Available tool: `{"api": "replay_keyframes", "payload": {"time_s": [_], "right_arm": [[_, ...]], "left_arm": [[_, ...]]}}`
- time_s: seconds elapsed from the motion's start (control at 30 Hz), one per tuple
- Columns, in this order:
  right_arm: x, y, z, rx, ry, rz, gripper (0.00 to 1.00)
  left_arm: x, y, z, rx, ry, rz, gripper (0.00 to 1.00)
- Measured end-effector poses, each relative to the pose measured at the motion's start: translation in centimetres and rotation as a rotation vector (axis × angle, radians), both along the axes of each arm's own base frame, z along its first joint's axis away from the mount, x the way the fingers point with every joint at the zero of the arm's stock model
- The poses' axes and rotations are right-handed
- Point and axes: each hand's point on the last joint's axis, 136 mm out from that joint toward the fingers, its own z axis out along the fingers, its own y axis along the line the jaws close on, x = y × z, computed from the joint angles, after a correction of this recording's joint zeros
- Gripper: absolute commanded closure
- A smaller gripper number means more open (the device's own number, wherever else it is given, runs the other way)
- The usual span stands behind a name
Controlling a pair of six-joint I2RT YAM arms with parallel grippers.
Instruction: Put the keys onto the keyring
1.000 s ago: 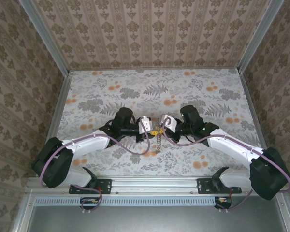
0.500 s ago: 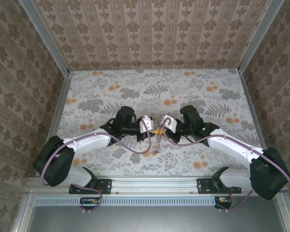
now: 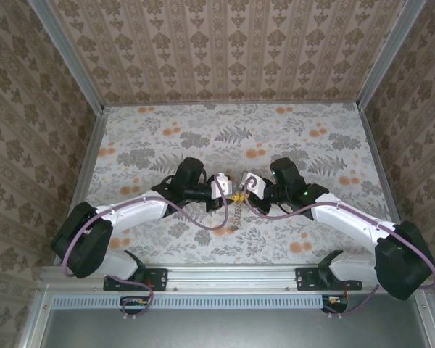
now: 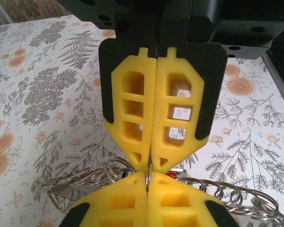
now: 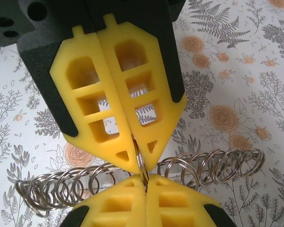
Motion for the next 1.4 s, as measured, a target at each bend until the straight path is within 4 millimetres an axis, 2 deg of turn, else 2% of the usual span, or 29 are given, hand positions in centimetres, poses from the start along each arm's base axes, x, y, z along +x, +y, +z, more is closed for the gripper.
{"api": "replay_keyframes", "payload": {"time_s": [0.27,0.43,0.77,1.07,1.2,1.4], "right_arm": [[0.2,-0.1,0.0,0.03,-0.03,-0.01,0.85],[0.4,-0.2,-0.1,0.085,-0.027,-0.024,0.83],[1.0,0.0,0.8,0.141,-0.045,-0.032,0.82],[0.9,-0.1,1.5,0.152,-0.061,-0.033,0.75],[0.5,-0.3,1.5,0.143,-0.061,-0.025,0.71],[0.0,-0.4,1.0,0.121,-0.045,-0.008,0.7]], "left_arm": [[0.0,0.2,0.3,-0.05,0.017,-0.002,1.0],[-0.2,0.2,0.9,-0.105,0.042,-0.011,1.0],[0.0,0.1,2.1,-0.171,0.033,-0.016,1.0],[-0.2,0.1,2.6,-0.178,0.024,-0.02,1.0],[-0.2,0.3,2.3,-0.166,0.027,-0.015,1.0],[-0.2,0.4,1.8,-0.143,0.032,-0.011,1.0]]}}
